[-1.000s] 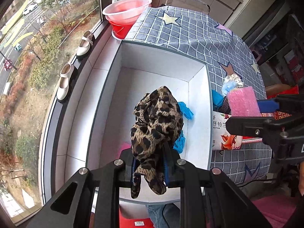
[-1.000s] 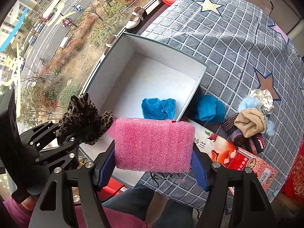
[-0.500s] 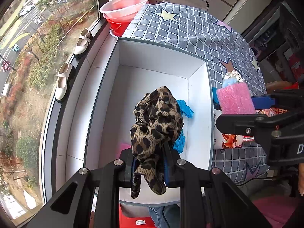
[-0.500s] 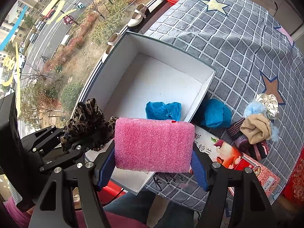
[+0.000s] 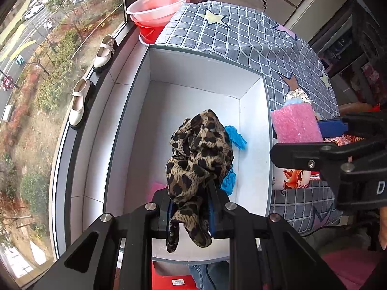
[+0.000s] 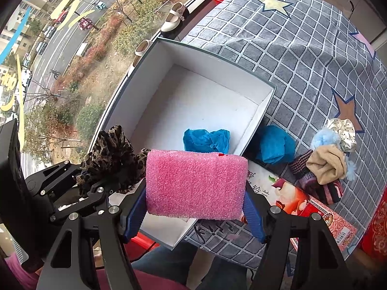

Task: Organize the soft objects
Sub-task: 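Open the right tool over the box dropping the foam block while the left drops the scrunchie, then move both tools from the box back over the pile of soft items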

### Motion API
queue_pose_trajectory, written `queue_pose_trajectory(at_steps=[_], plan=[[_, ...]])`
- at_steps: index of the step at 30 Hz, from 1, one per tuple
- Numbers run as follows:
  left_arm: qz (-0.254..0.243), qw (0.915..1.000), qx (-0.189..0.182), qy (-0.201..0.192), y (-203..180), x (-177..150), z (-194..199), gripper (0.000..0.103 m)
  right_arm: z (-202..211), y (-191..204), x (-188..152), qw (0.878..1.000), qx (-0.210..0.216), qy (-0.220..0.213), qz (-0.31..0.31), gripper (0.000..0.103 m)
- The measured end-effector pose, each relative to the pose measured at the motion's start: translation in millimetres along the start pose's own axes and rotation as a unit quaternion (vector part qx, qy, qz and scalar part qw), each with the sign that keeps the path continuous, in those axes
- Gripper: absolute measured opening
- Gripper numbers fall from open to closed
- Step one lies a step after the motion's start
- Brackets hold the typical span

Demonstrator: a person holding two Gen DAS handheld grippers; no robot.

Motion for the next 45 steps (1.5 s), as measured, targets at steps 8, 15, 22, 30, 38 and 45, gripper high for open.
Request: queue_pose_trajectory(at_steps=[8, 15, 22, 30, 38, 45], plan=[[0.002, 1.0, 0.0, 0.005, 2.7, -2.3, -3.2, 0.023, -3.2, 4.9, 2.7, 1.0, -0.002, 0.002, 0.006, 0.071], [0.002, 1.0, -0.001, 0.005, 2.1, -1.8, -3.7, 0.023, -5.0, 6.7, 9.1, 1.0, 0.001, 0.002, 0.005, 0.071], [0.004, 1.0, -0.001, 0.007, 2.5, -1.3, -4.2, 0.023, -9.3, 6.6, 13.3, 1.0, 0.001, 0.005, 0.005, 0.071], [0.003, 1.0, 0.004, 0.003, -0.1, -1.7, -5.3, 0.049, -15.3, 2.8, 17.8, 1.0, 0.005, 0.01, -0.003, 0.071], [0.009, 0.9997, 0.01, -0.018, -4.8, 5.5, 4.5, 0.09, -16.2, -1.6, 18.8, 0.999, 0.026, 0.014, -0.016, 0.073], [0.039, 0.999, -0.003, -0.021, -4.4, 12.3, 8.0, 0.103, -2.3, -8.5, 22.8, 0.997, 0.07, -0.005, -0.04, 0.103]])
Point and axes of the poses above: each gripper's, at about its wrist camera, not at the fingertips, and z roughly against the way its jaws point, y to its left, x to its top, the point moved 8 cm from there along -z, roughly the way its jaws point, and after that the axes turned 5 degrees about -z, right-handed, at the moved point
